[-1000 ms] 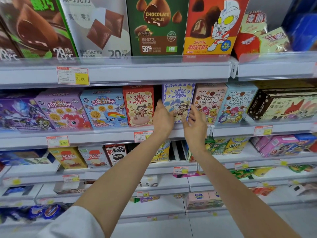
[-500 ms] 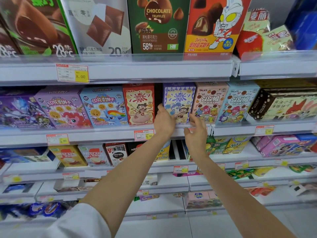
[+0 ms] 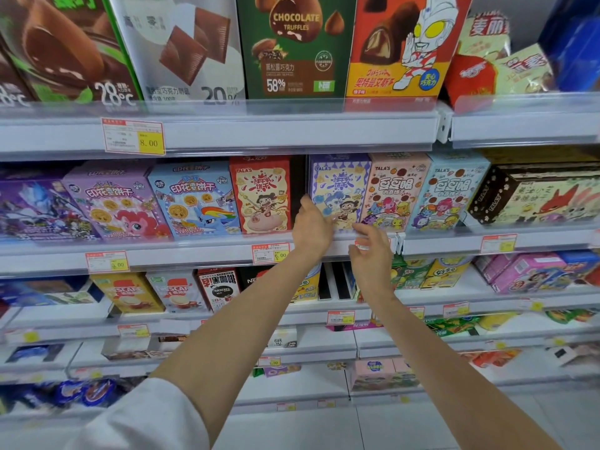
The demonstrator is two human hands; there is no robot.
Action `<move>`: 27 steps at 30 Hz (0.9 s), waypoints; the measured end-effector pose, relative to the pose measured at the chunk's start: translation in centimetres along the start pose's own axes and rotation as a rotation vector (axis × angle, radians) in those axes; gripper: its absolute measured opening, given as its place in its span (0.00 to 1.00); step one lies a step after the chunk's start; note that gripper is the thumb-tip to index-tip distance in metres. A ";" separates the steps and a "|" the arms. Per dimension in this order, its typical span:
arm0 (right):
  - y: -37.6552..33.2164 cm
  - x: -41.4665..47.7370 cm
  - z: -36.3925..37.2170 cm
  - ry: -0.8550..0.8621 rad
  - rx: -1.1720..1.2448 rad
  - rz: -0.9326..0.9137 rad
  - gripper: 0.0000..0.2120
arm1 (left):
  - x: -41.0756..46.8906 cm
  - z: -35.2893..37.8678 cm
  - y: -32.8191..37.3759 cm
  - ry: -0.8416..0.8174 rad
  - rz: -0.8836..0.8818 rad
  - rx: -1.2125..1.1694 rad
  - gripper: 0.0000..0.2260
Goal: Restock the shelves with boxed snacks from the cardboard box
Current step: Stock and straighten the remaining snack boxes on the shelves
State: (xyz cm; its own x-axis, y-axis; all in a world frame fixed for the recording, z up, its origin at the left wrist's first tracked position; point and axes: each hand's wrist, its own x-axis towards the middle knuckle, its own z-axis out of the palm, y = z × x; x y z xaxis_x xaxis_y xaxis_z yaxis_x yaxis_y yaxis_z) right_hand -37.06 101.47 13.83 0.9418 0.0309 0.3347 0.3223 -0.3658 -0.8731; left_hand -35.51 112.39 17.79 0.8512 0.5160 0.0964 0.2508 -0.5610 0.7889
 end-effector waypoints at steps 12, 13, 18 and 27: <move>0.6 -1.2 0.4 -0.082 -0.060 -0.021 0.18 | -5.3 -0.8 -4.9 0.099 0.450 0.344 0.24; 0.6 -1.4 0.5 -0.095 -0.080 -0.027 0.18 | -5.7 -0.8 -5.6 0.118 0.492 0.376 0.23; 0.7 -3.2 0.9 -0.180 -0.109 -0.110 0.16 | -8.7 -1.0 -8.3 0.126 0.589 0.414 0.21; 1.6 -8.2 2.1 -0.362 -0.206 -0.156 0.17 | -13.9 -2.1 -12.2 0.090 0.462 0.361 0.16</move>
State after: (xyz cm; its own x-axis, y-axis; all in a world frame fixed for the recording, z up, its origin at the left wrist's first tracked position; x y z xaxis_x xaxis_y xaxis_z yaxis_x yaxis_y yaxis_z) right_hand -44.04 102.55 8.93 0.8680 0.4108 0.2788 0.4719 -0.5077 -0.7208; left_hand -51.38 113.50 8.09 0.8712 0.2100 0.4437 0.0183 -0.9171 0.3981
